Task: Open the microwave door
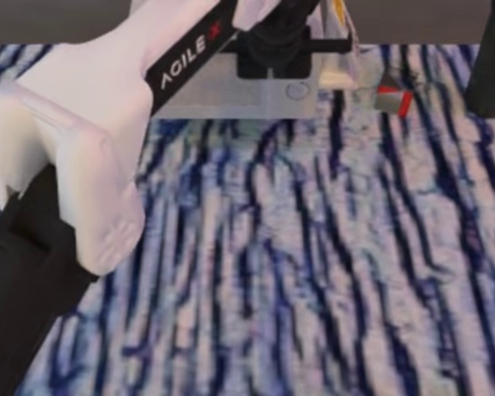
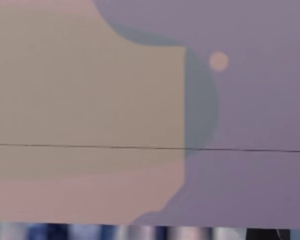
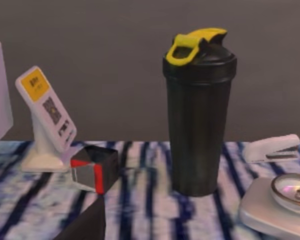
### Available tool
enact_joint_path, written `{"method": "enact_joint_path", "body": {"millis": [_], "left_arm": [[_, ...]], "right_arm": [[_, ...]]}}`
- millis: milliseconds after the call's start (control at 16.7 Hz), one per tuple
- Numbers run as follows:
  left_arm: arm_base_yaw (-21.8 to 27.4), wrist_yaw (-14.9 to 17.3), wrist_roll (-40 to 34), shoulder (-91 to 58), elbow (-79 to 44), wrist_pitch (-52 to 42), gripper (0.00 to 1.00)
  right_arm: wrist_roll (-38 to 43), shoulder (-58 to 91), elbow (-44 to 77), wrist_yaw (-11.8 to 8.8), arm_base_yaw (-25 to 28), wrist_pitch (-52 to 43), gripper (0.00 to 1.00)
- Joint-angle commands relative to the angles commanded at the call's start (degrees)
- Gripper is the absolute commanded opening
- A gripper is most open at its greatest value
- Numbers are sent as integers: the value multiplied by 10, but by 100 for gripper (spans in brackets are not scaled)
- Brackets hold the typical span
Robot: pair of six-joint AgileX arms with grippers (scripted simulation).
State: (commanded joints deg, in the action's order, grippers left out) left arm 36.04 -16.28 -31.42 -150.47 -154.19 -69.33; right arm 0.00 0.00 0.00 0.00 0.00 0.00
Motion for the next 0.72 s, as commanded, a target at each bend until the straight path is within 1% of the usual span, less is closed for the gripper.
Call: {"method": "enact_joint_path", "body": {"millis": [480, 720], "left_arm": [[3, -10, -12, 96, 186, 93, 0], [3, -11, -13, 110, 208, 106, 0]], "right_arm": [[0, 0, 0, 0, 0, 0, 100], [0, 0, 0, 0, 0, 0, 100]]}}
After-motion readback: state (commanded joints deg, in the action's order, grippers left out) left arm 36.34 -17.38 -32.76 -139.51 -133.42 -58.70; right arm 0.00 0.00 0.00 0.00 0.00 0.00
